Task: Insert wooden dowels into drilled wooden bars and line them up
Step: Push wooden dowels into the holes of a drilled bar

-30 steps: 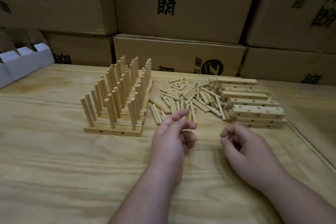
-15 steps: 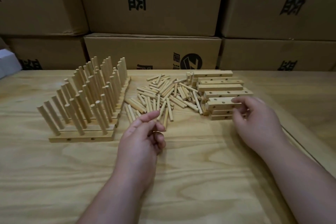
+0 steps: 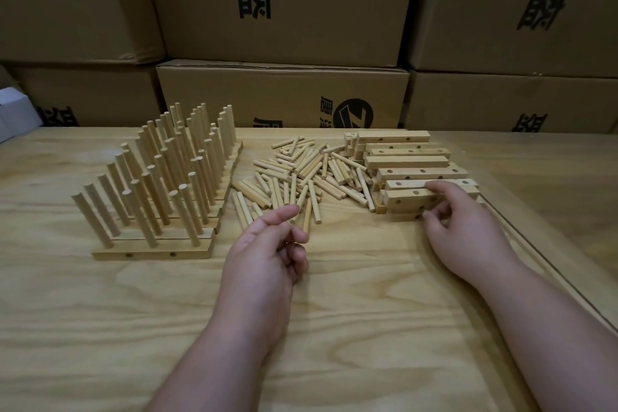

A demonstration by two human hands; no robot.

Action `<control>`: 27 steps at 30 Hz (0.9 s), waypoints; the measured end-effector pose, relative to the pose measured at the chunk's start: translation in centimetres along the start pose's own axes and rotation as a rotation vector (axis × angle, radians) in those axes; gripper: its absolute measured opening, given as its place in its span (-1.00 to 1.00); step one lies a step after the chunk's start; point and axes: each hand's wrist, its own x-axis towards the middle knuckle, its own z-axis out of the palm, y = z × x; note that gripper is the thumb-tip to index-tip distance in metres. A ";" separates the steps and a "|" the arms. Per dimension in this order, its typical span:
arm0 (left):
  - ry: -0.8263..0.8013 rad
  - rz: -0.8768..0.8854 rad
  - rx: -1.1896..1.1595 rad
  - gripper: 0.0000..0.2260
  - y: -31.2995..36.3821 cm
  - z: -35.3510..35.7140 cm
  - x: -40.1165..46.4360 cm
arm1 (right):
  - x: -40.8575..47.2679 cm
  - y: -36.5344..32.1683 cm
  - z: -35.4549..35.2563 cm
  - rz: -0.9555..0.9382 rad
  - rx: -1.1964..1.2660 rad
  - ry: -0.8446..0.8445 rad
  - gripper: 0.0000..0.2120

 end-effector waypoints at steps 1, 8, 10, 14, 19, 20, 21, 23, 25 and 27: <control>-0.001 -0.001 -0.002 -0.76 0.0 0.0 0.0 | 0.0 0.0 0.0 0.002 0.011 0.010 -0.60; -0.011 -0.013 -0.014 -0.77 -0.1 -0.1 0.1 | 0.1 -0.2 0.0 -0.014 0.013 0.068 -0.76; -0.016 -0.015 -0.018 -0.77 -0.1 -0.2 0.1 | -0.1 -0.4 0.2 -0.037 0.018 0.069 -0.78; -0.024 -0.019 0.001 -0.79 -0.1 -0.3 0.1 | -0.7 -1.2 0.2 -0.088 0.052 0.094 -0.79; -0.036 -0.009 0.011 -0.83 -0.3 -0.2 0.0 | -2.7 -3.8 0.3 -0.319 0.197 -0.020 -0.69; -0.039 -0.009 0.010 -0.83 -0.3 -0.2 0.0 | -3.1 -4.4 0.4 -0.373 0.199 -0.062 -0.68; -0.048 -0.012 0.017 -0.81 -0.4 -0.2 0.1 | -3.5 -4.9 0.6 -0.423 0.191 -0.094 -0.68; -0.089 -0.025 0.060 -0.73 -0.5 -0.2 0.0 | -4.2 -5.8 0.8 -0.507 0.169 -0.134 -0.70; -0.159 -0.040 0.133 -0.61 -0.5 -0.3 -0.2 | -4.9 -6.4 1.0 -0.574 0.162 -0.150 -0.69; -0.224 -0.039 0.180 -0.64 -0.6 -0.5 -0.4 | -5.5 -7.2 1.1 -0.633 0.161 -0.159 -0.69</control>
